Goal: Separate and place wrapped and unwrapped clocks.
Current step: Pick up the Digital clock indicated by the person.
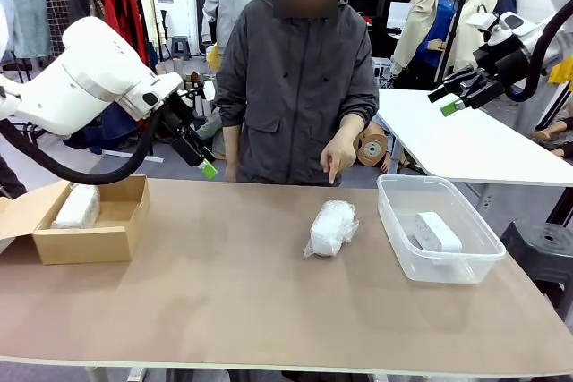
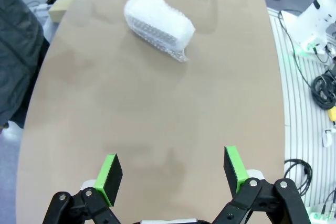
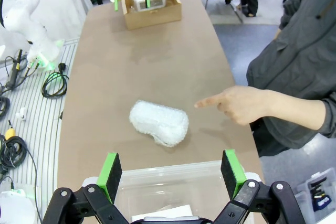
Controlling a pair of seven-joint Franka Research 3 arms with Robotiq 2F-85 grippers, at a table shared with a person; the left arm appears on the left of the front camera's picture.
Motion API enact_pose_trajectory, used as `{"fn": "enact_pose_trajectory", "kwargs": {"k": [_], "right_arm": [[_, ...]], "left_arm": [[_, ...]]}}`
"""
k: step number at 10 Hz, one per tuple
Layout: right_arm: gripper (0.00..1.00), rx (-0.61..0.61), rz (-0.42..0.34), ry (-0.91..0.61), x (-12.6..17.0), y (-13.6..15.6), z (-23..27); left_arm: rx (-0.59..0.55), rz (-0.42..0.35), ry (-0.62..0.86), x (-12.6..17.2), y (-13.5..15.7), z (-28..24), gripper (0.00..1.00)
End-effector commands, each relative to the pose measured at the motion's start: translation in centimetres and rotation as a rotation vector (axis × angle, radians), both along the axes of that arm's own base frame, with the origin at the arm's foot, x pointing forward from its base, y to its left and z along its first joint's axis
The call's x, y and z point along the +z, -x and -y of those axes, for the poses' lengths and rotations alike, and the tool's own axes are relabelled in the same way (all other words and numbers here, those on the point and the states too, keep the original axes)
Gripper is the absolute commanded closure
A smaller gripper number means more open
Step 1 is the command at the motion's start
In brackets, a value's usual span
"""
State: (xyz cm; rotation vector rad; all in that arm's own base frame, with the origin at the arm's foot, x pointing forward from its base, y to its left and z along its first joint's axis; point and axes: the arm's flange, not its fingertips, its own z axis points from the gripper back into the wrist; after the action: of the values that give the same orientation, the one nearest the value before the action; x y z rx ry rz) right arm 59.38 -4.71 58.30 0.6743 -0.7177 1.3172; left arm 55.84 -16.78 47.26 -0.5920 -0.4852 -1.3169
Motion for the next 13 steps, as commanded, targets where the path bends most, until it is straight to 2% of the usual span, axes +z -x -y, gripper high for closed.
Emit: {"fn": "enact_pose_trajectory", "kwargs": {"k": [1, 6, 7, 10, 13], "right_arm": [[0.00, -0.002, 0.006, 0.003, 0.2, 0.1, 0.0], [0.00, -0.002, 0.006, 0.003, 0.2, 0.1, 0.0], [0.00, -0.002, 0.006, 0.003, 0.2, 0.1, 0.0], [0.00, -0.002, 0.006, 0.003, 0.2, 0.1, 0.0], [0.00, -0.002, 0.006, 0.003, 0.2, 0.1, 0.0]], "left_arm": [[-0.001, 0.008, -0.001, 0.4, 0.1, 0.1, 0.00], [-0.001, 0.000, 0.000, 0.0, 0.0, 0.1, 0.00], [0.117, -0.020, -0.069, 0.1, -0.2, 0.3, 0.00], [0.301, -0.040, -0.128, 0.0, 0.4, 3.7, 0.00], [0.340, -0.043, -0.171, 0.3, 2.7, 10.0, 0.00]]}}
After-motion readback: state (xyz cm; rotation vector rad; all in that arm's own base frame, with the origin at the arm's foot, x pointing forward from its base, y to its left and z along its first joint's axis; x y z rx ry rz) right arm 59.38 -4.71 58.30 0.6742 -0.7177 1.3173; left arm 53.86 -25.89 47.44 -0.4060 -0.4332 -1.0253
